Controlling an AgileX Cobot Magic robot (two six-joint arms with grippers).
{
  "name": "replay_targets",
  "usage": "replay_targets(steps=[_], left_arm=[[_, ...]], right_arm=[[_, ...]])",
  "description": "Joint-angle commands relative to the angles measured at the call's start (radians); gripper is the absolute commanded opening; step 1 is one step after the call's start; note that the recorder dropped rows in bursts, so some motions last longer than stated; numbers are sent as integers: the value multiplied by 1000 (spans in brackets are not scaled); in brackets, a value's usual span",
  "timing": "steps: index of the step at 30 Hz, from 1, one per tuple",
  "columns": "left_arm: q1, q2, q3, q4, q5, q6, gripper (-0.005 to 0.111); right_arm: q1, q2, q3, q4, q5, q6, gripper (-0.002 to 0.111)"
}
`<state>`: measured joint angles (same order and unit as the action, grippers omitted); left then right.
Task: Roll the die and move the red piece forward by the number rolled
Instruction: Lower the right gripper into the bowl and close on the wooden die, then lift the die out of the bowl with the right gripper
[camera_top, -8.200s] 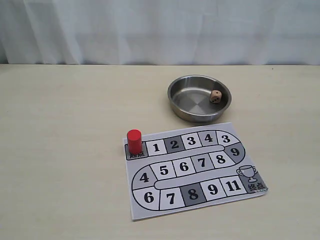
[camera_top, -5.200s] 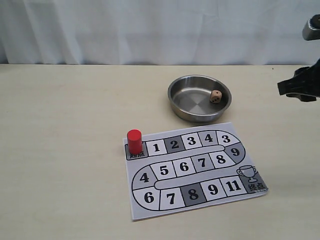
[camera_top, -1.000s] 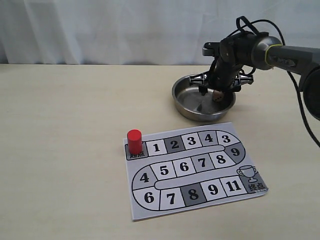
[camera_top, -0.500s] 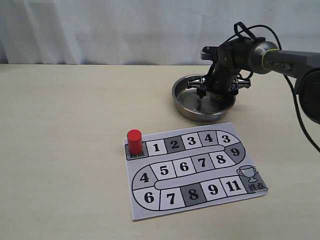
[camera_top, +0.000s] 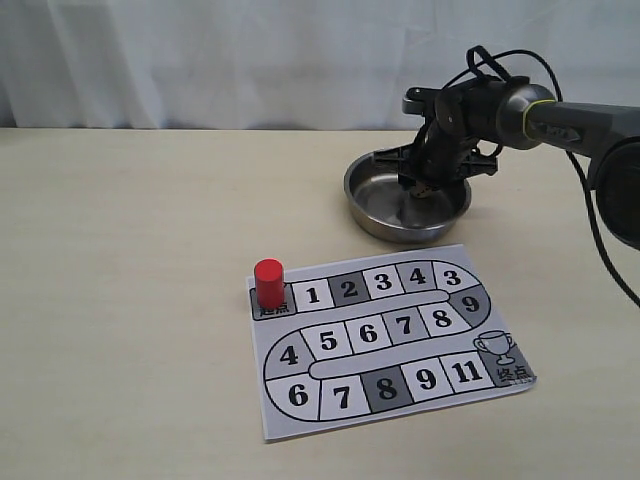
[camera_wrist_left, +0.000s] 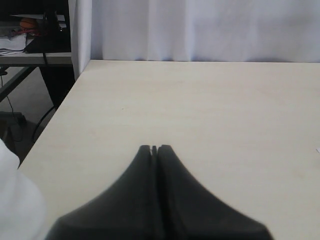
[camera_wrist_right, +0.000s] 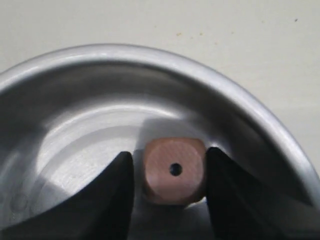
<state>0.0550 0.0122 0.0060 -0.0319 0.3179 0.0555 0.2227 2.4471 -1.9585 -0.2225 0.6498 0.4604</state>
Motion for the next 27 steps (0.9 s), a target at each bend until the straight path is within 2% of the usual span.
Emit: replay_targets(steps=[1, 3, 4, 8, 13, 16, 20, 27], left_arm=[[-8, 0, -6, 1, -12, 0, 0], [-8, 0, -6, 1, -12, 0, 0], [-8, 0, -6, 1, -12, 0, 0], [-8, 0, -6, 1, -12, 0, 0], [-8, 0, -6, 1, -12, 0, 0], [-8, 0, -6, 1, -12, 0, 0], [-8, 0, -6, 1, -12, 0, 0], [-8, 0, -6, 1, -12, 0, 0]], right_arm=[[0, -2, -8, -1, -17, 7, 18], [0, -5, -8, -1, -17, 4, 5], [0, -7, -8, -1, -17, -2, 4], [0, -50, -8, 13, 19, -24, 4], [0, -139, -8, 124, 160, -246, 4], [-2, -197, 26, 158, 239, -290, 4], [-19, -311, 169, 143, 231, -290, 4], [-55, -508, 509, 11, 128, -290, 4]])
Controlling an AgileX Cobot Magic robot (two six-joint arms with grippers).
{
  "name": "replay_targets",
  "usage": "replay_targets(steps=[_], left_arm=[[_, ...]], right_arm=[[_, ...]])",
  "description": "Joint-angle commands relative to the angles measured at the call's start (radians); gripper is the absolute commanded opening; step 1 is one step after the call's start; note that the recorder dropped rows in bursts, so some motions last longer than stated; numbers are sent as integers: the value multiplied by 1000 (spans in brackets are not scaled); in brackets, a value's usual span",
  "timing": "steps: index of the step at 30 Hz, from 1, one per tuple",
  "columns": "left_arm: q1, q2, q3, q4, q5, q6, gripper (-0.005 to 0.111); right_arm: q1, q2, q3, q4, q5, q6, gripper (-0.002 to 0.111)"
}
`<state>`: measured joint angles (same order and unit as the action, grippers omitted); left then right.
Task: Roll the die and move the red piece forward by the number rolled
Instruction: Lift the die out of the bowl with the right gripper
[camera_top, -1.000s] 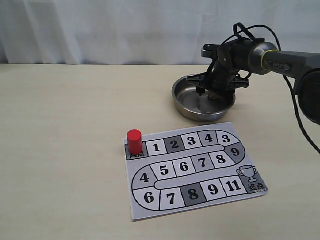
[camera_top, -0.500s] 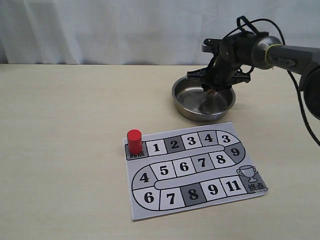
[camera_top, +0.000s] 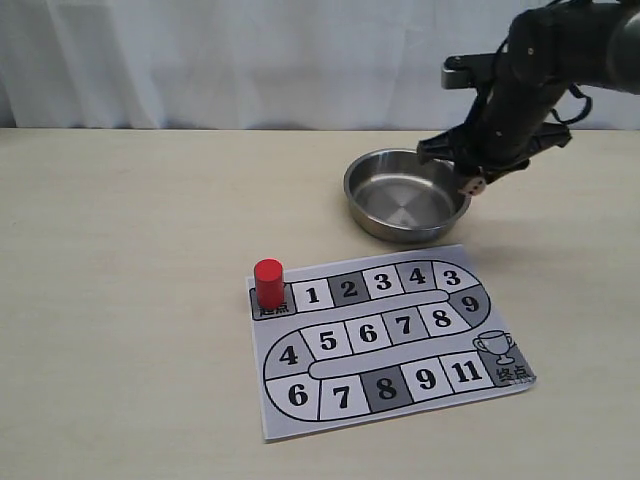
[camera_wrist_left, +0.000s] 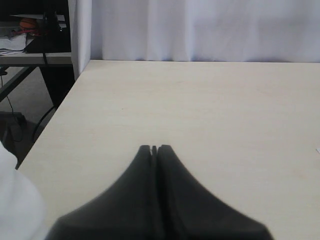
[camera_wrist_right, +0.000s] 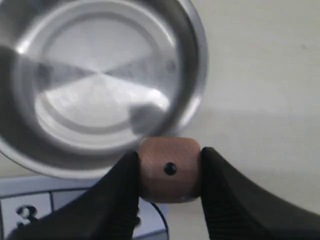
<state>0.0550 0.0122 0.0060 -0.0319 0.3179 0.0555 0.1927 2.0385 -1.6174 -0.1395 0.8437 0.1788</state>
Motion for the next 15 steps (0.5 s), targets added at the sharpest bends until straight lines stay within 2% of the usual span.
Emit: replay_targets(steps=[1, 7, 11, 15], left_arm=[[-8, 0, -6, 1, -12, 0, 0], [-8, 0, -6, 1, -12, 0, 0], [-8, 0, -6, 1, -12, 0, 0], [-8, 0, -6, 1, -12, 0, 0]], right_arm=[[-33, -126, 206, -76, -85, -8, 4], [-122, -220, 406, -87, -180, -8, 4], [-187, -218, 472, -90, -193, -8, 4], [-203, -215, 509, -83, -250, -8, 4]])
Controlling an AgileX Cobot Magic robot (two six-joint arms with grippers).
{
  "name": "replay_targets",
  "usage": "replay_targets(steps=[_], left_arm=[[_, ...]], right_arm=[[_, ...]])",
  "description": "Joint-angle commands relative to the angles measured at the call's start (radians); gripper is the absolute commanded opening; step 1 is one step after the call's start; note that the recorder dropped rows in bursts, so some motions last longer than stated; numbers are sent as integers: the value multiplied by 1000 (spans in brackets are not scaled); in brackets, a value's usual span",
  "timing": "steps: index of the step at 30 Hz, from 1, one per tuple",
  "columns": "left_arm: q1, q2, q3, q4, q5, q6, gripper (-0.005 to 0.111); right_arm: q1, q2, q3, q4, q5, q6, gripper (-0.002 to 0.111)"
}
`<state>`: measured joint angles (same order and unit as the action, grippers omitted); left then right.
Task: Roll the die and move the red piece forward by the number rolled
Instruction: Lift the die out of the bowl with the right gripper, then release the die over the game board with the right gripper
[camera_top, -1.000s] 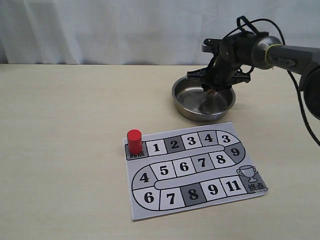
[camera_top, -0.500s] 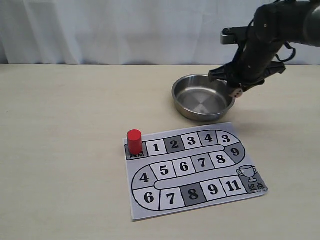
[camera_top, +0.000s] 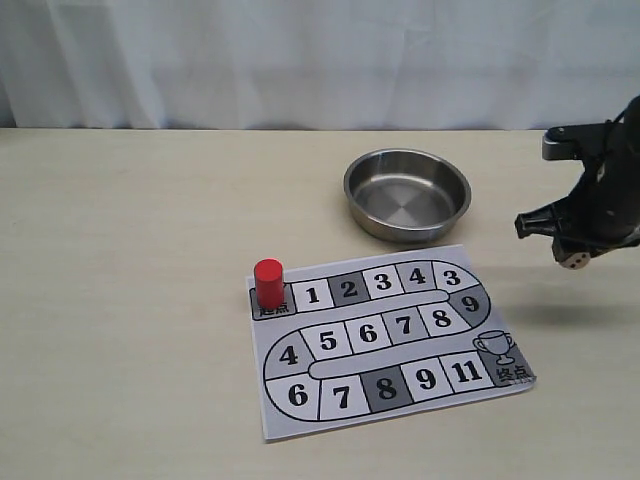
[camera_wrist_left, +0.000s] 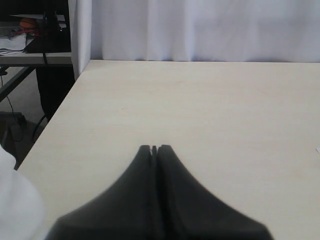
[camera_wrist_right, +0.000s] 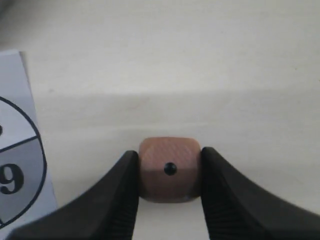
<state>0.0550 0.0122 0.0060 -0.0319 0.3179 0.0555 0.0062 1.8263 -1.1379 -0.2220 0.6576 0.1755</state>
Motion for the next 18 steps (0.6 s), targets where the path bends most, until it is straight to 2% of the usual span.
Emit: replay_targets(steps=[1, 3, 6, 8, 10, 12, 14, 16, 18], left_arm=[[-8, 0, -6, 1, -12, 0, 0], [-8, 0, -6, 1, -12, 0, 0], [-8, 0, -6, 1, -12, 0, 0], [-8, 0, -6, 1, -12, 0, 0], [-8, 0, -6, 1, -12, 0, 0], [-8, 0, -6, 1, -12, 0, 0], [-8, 0, -6, 1, -12, 0, 0], [-8, 0, -6, 1, -12, 0, 0], [-8, 0, -6, 1, -12, 0, 0]], right_arm=[[-16, -3, 34, 10, -76, -5, 4], [-3, -3, 33, 74, -85, -58, 4], [28, 6, 33, 307, -85, -308, 5], [47, 20, 33, 482, -69, -464, 13], [66, 42, 33, 672, -41, -636, 31], [78, 58, 33, 793, -27, -742, 59], [78, 65, 33, 855, -27, -767, 85], [78, 65, 33, 852, -32, -765, 97], [76, 65, 33, 845, -33, -756, 98]])
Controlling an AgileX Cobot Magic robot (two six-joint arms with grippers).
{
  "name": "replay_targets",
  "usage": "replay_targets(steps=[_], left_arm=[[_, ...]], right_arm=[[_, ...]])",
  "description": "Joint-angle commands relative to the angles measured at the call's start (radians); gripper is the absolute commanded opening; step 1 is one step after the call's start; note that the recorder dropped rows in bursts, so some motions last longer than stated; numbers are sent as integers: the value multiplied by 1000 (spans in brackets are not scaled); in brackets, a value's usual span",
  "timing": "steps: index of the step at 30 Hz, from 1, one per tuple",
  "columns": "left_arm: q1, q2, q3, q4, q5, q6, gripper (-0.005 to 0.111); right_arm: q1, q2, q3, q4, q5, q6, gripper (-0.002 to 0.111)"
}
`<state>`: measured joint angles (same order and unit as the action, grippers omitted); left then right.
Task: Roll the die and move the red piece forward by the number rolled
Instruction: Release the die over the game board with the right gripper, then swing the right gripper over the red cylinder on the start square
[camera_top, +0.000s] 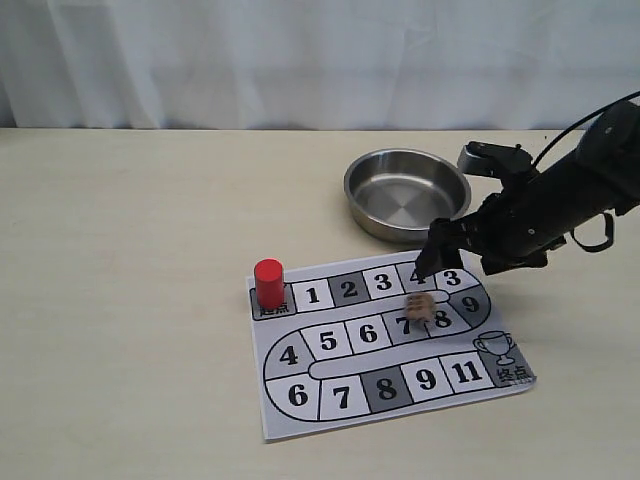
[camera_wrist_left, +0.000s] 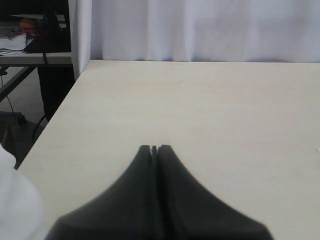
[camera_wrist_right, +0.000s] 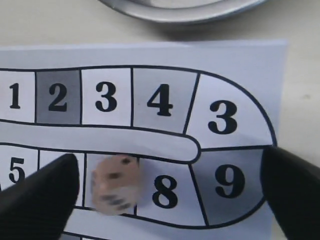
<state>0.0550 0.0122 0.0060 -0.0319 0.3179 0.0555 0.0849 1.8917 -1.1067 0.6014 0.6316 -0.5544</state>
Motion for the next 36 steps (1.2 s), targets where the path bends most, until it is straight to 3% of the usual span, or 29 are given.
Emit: replay_targets(steps=[1, 7, 11, 14, 15, 20, 28, 36], left_arm=[[-8, 0, -6, 1, -12, 0, 0], [-8, 0, -6, 1, -12, 0, 0], [-8, 0, -6, 1, -12, 0, 0], [-8, 0, -6, 1, -12, 0, 0], [-8, 0, -6, 1, -12, 0, 0], [-8, 0, -6, 1, -12, 0, 0], [-8, 0, -6, 1, -12, 0, 0], [-8, 0, -6, 1, -12, 0, 0]], right_arm=[[-2, 0, 2, 12, -7, -15, 97], [-2, 0, 2, -108, -59, 128, 88], [-2, 0, 2, -194, -62, 168, 74], [-2, 0, 2, -198, -62, 174, 56], [-2, 0, 2, -198, -62, 174, 43], [-2, 0, 2, -198, -62, 169, 4], [11, -123, 2, -200, 18, 136, 4], [207, -135, 2, -202, 27, 95, 4]])
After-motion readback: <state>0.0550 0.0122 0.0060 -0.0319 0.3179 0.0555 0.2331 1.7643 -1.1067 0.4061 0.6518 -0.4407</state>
